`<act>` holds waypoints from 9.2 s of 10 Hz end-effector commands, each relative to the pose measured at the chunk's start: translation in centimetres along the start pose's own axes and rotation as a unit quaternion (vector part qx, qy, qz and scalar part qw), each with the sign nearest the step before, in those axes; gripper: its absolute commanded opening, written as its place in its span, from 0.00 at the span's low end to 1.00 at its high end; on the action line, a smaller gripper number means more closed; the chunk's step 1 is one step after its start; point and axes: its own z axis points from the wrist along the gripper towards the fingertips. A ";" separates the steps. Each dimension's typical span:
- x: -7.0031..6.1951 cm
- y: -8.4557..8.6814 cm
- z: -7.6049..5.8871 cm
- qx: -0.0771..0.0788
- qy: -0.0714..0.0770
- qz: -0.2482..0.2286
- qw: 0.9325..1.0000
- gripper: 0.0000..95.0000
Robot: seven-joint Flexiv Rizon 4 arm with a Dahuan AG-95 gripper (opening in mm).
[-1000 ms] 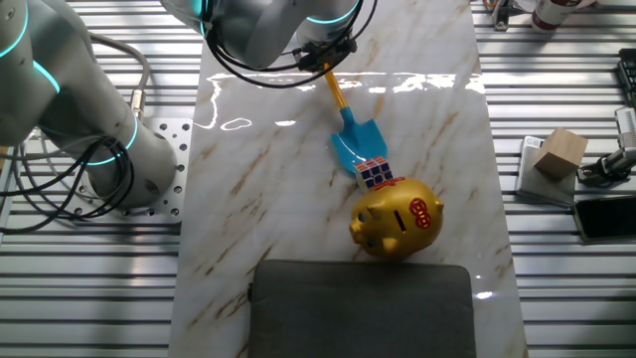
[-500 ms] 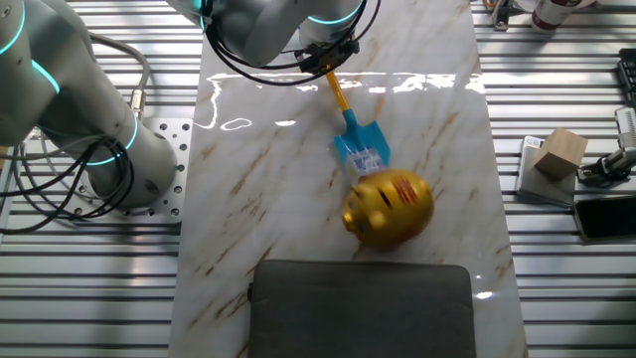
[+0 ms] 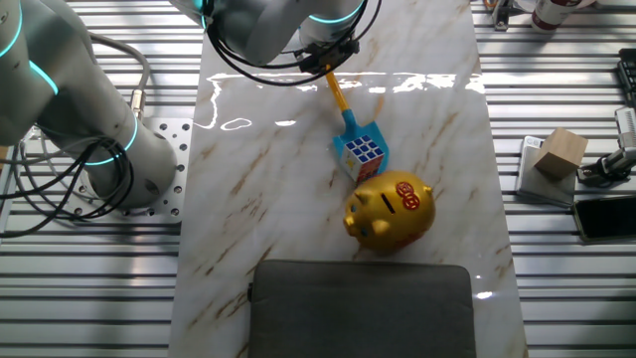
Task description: Use a shovel to scoop up an object
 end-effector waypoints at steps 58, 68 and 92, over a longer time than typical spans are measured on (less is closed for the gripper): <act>-2.3 -15.8 3.2 -0.007 0.096 -0.082 0.992 0.00; -2.4 -16.2 4.8 -0.010 0.080 -0.140 0.987 0.00; -0.1 -15.1 0.0 -0.057 0.074 -0.111 0.989 0.00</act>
